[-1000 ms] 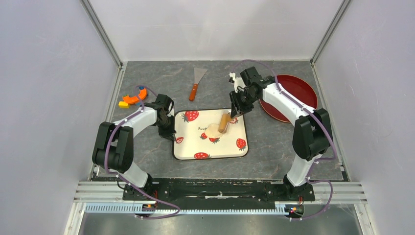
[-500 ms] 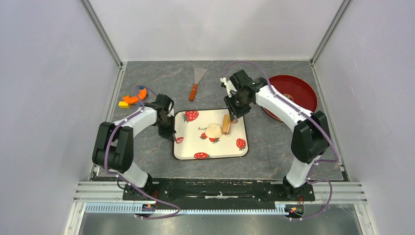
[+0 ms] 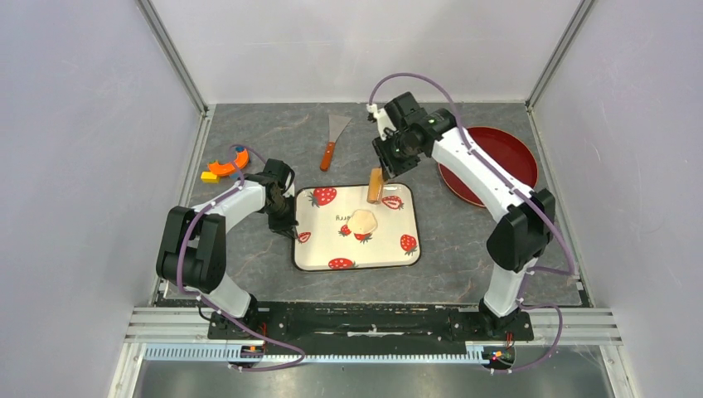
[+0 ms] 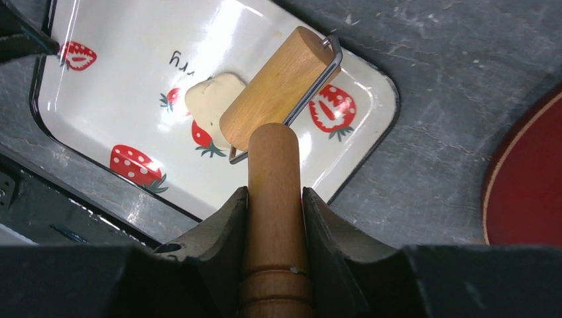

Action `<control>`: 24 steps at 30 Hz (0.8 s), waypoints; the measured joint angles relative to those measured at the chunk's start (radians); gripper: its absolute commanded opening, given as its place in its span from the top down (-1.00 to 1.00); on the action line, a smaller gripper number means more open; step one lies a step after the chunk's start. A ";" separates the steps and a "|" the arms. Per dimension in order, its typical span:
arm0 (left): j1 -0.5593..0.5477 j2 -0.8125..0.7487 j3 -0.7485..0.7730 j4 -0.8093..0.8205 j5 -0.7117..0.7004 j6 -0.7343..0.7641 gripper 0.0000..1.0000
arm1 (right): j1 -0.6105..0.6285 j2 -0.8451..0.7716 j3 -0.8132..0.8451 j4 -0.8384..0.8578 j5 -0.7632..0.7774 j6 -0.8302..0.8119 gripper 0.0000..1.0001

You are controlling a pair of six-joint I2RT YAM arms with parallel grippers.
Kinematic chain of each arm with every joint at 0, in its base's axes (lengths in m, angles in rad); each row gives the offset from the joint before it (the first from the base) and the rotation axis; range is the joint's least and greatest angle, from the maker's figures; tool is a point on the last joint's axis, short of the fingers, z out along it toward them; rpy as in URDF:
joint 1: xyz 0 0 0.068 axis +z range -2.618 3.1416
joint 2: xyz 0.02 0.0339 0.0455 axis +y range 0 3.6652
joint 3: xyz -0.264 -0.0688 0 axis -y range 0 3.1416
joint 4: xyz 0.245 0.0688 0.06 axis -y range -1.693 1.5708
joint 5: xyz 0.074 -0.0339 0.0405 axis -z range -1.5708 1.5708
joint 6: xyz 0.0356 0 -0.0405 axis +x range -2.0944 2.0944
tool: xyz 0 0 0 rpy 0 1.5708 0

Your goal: Roll out the dumpling wrappers from the dough

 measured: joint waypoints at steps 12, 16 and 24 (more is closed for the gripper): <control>-0.002 0.005 0.002 -0.002 -0.002 0.000 0.96 | 0.154 0.064 -0.146 0.021 0.023 0.002 1.00; -0.004 0.005 0.002 -0.002 -0.005 0.000 0.96 | 0.161 0.029 -0.204 0.065 0.034 0.011 1.00; -0.005 0.016 0.012 -0.011 -0.007 0.000 0.96 | 0.149 -0.048 -0.320 0.124 0.045 0.032 1.00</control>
